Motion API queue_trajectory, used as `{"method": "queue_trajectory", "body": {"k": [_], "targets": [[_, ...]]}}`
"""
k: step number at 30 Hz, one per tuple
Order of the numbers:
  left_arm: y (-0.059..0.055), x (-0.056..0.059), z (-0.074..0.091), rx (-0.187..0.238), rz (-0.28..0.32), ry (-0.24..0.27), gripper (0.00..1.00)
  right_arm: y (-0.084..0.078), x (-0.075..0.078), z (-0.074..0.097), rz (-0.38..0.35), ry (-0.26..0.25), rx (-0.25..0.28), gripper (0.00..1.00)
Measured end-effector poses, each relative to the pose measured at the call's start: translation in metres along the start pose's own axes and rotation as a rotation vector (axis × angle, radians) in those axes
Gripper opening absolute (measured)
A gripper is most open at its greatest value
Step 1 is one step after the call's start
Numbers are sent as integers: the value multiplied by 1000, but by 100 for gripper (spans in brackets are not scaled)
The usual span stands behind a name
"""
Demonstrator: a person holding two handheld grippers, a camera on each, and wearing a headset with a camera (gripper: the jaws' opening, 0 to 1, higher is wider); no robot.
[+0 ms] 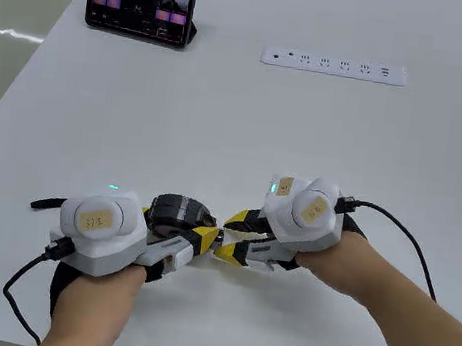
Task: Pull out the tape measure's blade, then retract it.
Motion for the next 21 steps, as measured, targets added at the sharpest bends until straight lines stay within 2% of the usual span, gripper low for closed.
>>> {"method": "queue_trajectory", "body": {"k": [7, 14, 21], "targets": [[1, 0, 2, -4, -2, -8, 59, 0, -2, 5, -7, -11, 10, 27], [5, 3, 6, 0, -54, -22, 63, 0, -5, 16, -13, -48, 31, 37], [9, 5, 14, 25, -122, -38, 65, -3, -11, 27, -35, -66, 34, 48]]}}
Point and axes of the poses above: the centre of the closed fingertips' face, and the gripper's own axes: z roughly backward along the fingers, x roughly to its right, y roughly out of its top, the point moved 9 cm from there along z, roughly backward along the fingers, and after that the axes turned 3 degrees about -x, right-handed, at the moved point
